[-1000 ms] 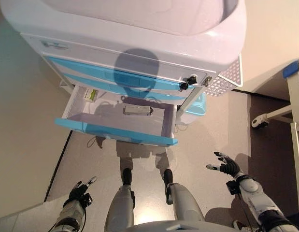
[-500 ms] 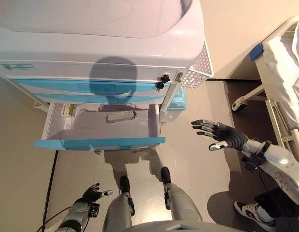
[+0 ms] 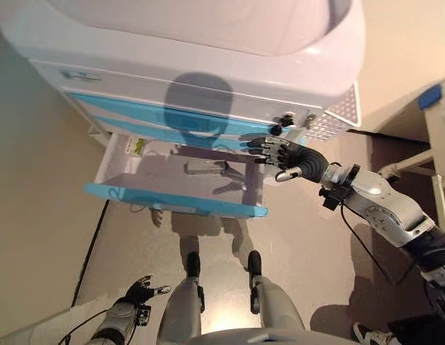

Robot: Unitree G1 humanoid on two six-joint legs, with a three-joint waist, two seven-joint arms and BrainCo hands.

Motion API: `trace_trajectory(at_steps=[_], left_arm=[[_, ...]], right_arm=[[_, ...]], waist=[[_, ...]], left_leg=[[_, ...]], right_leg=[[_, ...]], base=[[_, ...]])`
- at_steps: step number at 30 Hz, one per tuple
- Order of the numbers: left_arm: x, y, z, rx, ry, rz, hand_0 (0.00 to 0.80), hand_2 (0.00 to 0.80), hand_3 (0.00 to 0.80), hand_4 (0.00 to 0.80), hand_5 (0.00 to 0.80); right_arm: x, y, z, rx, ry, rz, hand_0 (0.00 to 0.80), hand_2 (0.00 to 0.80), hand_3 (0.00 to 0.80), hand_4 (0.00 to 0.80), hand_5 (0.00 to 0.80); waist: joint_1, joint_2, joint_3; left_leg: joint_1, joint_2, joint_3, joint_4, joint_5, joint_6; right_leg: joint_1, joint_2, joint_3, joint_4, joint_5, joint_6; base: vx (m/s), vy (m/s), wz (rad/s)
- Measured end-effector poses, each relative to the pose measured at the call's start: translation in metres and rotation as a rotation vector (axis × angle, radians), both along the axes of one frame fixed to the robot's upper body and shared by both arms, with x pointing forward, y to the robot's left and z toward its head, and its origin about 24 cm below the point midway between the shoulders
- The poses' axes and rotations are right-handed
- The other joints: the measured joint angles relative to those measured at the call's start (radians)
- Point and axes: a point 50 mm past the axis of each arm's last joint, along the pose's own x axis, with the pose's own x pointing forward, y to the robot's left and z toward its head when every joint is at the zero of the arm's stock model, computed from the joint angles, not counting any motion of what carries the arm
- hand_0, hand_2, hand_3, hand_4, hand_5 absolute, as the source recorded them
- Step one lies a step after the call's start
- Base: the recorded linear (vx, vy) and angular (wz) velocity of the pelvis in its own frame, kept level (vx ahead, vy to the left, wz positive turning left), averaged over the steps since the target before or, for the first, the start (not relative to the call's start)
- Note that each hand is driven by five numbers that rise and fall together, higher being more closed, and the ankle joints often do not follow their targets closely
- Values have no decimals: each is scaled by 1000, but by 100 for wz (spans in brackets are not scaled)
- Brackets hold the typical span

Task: Open the drawer and pick up the medicine

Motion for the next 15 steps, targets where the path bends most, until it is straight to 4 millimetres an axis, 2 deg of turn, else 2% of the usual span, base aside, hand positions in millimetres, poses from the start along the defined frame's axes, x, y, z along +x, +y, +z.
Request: trace_trajectory(at_steps=[3,4,7,10,15], left_arm=[[-1,0,-1,6,5,9,0,0,0,0,0],[-2,-1,-1,10,6,12,0,0,0,0,0],[7,-3,2,13,-23,12,0,0,0,0,0],[14,-2,5,28,-41,9,0,0,0,0,0],[25,-4,9,37,-68,1,0,0,0,0,0]], right_arm=[[12,9,-12,54,29,-71,0,0,0,0,0],[19,15,-24,76,54,-129,0,0,0,0,0],[27,24,-43,104,104,-223,0,0,0,0,0],[34,25,-46,42,70,-308,0,0,0,0,0],[49,26,-48,-115,-26,-443,0,0,0,0,0]], waist=[[10,9,14],[24,15,20],[25,22,56],[53,33,85],[63,39,119]], left_leg=[[-13,-5,-26,3,6,-2],[-23,-4,-36,6,7,-2],[-33,-7,-66,12,10,-8],[-59,-12,-103,22,18,-12],[-80,-24,-157,32,26,-19]], right_leg=[[0,-4,-25,6,-8,0],[-2,-4,-38,13,-14,-2],[-6,-5,-59,40,-35,-5],[-24,-7,-82,72,-56,-7],[-30,-14,-116,120,-97,-9]], base=[[-18,-35,27],[-23,-56,25],[-19,-46,30],[-13,-63,38],[-1,-50,37]])
